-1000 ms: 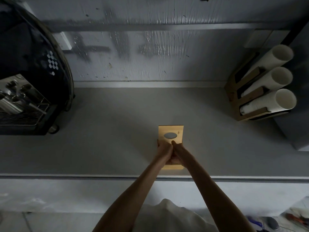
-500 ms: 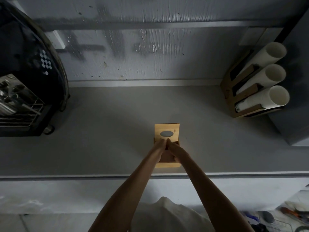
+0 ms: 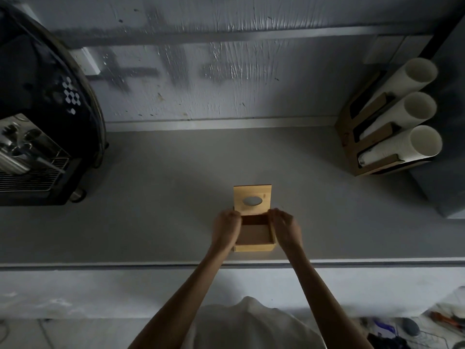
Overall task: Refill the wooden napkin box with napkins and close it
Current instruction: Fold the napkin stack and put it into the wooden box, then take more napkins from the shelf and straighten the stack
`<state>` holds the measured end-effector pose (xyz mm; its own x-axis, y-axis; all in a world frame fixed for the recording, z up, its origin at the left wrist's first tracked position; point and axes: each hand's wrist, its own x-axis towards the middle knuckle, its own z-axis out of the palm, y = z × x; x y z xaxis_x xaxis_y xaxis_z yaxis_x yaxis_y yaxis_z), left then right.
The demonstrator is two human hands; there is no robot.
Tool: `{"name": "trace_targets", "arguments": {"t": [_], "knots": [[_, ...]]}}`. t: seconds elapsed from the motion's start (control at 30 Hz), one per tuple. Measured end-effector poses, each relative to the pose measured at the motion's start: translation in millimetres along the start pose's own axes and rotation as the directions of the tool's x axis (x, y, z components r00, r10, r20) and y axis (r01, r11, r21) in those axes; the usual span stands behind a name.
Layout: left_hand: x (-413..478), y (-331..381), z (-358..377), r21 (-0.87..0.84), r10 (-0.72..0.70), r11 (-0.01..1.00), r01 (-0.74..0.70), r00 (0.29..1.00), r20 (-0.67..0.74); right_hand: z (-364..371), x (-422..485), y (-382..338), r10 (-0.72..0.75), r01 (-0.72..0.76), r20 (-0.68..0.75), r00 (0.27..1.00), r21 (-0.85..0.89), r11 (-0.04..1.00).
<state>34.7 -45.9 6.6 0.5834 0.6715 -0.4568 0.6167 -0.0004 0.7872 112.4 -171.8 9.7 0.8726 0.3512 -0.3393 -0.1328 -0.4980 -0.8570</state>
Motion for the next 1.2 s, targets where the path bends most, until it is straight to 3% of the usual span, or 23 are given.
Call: {"name": "trace_targets", "arguments": {"t": [0.07,0.1,0.2,0.27,0.33,0.47,0.73,0.9,1.0,1.1,1.2], "knots": [[1.9,-16.8,-15.9,0.051,0.018,0.999,-0.013,0.993,-0.113,-14.9,-10.8,12.1,-0.030,0.040,-0.102,0.994,0.090,0.995],[5.7,-23.2,-18.8,0.019,-0.008,1.000,0.010,0.995,-0.102,-17.7,-12.1,17.5,0.023,-0.013,-0.051,0.998,0.186,0.982],[10.5,-25.5,-11.1,-0.226,-0.241,0.939,0.260,0.964,0.109,-12.7,-4.0,41.5,0.192,-0.252,0.212,0.958,0.313,0.916],[-5.2,-13.3,-7.8,-0.367,-0.298,0.849,0.380,0.918,0.262,-5.7,3.5,59.4,0.147,-0.245,0.313,0.938,0.301,0.922],[-10.3,-9.1,-3.2,-0.390,-0.277,0.830,0.400,0.901,0.334,-5.3,2.4,61.1,0.062,-0.176,0.362,0.930,0.291,0.940],[-9.1,-9.2,-0.7,-0.389,-0.264,0.837,0.385,0.907,0.329,-9.4,-9.0,35.4,0.148,-0.271,0.359,0.922,0.321,0.908],[-26.3,-2.9,4.4,-0.395,-0.222,0.859,0.325,0.933,0.284,-6.4,-15.3,45.1,0.190,-0.309,0.358,0.914,0.310,0.899],[-32.1,-6.6,4.0,-0.360,-0.177,0.889,0.285,0.936,0.305,-9.7,-17.3,49.3,0.087,-0.242,0.435,0.896,0.316,0.917],[-42.5,-2.1,-3.9,-0.309,-0.157,0.915,0.260,0.934,0.321,-16.2,-12.3,62.5,0.102,-0.240,0.462,0.881,0.252,0.938],[-34.1,-16.9,-15.1,-0.191,-0.136,0.962,0.195,0.949,0.285,-22.6,-0.7,58.1,0.177,-0.267,0.382,0.907,0.197,0.944],[-23.1,-37.8,-38.1,-0.055,-0.138,0.987,0.153,0.968,0.208,-19.4,2.6,45.7,0.123,-0.128,0.138,0.983,0.029,0.991]]}}
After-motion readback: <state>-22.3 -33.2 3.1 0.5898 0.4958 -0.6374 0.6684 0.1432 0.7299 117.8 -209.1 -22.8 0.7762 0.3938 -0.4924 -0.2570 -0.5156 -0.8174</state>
